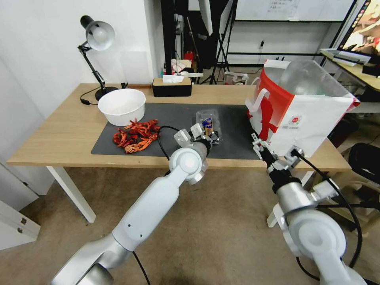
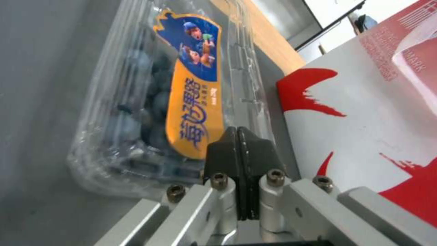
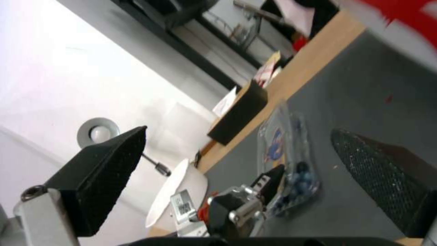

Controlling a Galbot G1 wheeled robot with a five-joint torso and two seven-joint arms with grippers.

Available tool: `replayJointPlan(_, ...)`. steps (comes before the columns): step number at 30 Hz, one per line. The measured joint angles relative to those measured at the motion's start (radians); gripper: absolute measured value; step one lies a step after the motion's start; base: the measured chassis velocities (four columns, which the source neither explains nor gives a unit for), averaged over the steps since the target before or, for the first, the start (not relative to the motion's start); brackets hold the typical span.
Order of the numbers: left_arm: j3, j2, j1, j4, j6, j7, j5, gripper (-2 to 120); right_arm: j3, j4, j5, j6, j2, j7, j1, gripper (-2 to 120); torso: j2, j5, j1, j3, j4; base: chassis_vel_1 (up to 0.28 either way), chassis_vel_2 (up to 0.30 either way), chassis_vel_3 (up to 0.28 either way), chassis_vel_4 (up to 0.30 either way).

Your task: Close the takeout container lid, then place the container into the takeout bag.

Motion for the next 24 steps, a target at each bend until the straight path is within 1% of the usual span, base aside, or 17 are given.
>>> replayJointPlan(3, 0.0, 0.002, 0.004, -0.003, 0.0, 0.001, 0.001, 0, -0.013, -0.025, 0.023, -0.023, 0.0, 0.018, 0.044, 100, 0.0, -0.0002, 0.0, 0.0, -0.0001, 0.0, 0.0, 0.0, 0.0)
replayJointPlan(6, -0.004, 0.004, 0.005, -0.004, -0.001, 0.001, 0.001, 0, -0.035, -0.071, 0.045, -0.066, -0.006, 0.044, 0.118, 100, 0.0, -0.0001, 0.0, 0.0, -0.0002, 0.0, 0.0, 0.0, 0.0)
replayJointPlan(7, -0.004, 0.004, 0.005, -0.004, -0.001, 0.001, 0.001, 0, -0.035, -0.071, 0.045, -0.066, -0.006, 0.044, 0.118, 100, 0.0, -0.0001, 0.0, 0.0, -0.0002, 0.0, 0.0, 0.0, 0.0)
replayJointPlan(9, -0.004, 0.008, 0.005, -0.006, -0.002, 0.001, 0.001, 0, -0.05, -0.098, 0.06, -0.097, -0.021, 0.062, 0.169, 100, 0.0, -0.0001, 0.0, 0.0, -0.0002, 0.0, 0.0, 0.0, 0.0)
replayJointPlan(13, -0.005, 0.009, 0.005, -0.006, -0.002, 0.001, 0.001, 0, -0.057, -0.12, 0.076, -0.127, -0.034, 0.078, 0.21, 100, 0.0, -0.0001, 0.0, 0.0, -0.0001, 0.0, 0.0, 0.0, 0.0)
replayJointPlan(16, -0.005, 0.007, 0.005, -0.006, -0.002, 0.001, 0.0, 0, -0.071, -0.159, 0.097, -0.175, -0.065, 0.102, 0.276, 100, 0.0, 0.0, 0.0, 0.0, -0.0002, 0.0, 0.0, 0.0, 0.0)
replayJointPlan(24, -0.003, 0.0, 0.003, 0.002, -0.002, 0.004, 0.0, 0, -0.122, -0.218, 0.103, -0.231, -0.104, 0.146, 0.361, 100, 0.0, 0.0, 0.0, 0.0, -0.0002, 0.0, 0.0, 0.0, 0.0)
